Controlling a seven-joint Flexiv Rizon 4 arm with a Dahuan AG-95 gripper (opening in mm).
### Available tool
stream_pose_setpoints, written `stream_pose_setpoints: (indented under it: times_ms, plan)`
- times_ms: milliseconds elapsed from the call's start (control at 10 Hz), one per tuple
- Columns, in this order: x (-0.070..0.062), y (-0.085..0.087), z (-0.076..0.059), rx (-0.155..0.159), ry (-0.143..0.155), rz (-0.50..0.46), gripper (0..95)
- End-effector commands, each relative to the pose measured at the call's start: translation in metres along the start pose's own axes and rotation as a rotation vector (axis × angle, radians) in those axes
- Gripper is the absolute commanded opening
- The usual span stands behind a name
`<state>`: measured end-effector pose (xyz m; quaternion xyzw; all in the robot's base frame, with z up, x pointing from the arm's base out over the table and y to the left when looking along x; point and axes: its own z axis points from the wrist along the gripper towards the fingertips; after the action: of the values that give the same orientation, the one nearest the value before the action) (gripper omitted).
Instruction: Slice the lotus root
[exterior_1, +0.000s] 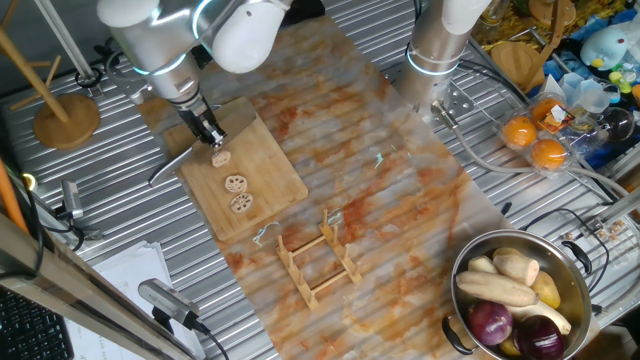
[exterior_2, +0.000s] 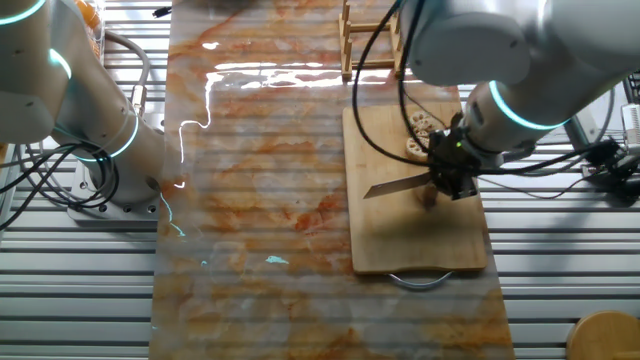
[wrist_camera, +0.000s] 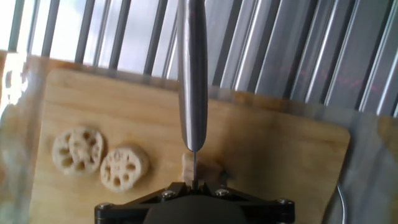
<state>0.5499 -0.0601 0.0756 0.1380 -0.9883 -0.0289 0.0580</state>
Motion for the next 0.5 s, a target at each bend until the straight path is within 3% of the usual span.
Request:
stream_pose_setpoints:
  times_ms: [100,200,500]
  plan:
    - [0.005,-0.003,0.047,0.004,0.003,-0.002,0.0]
    - [0.005,-0.002,0.049,0.011,0.008,-0.001,0.0]
    - [0.001,-0.002,0.061,0.028,-0.013,0.002,0.0]
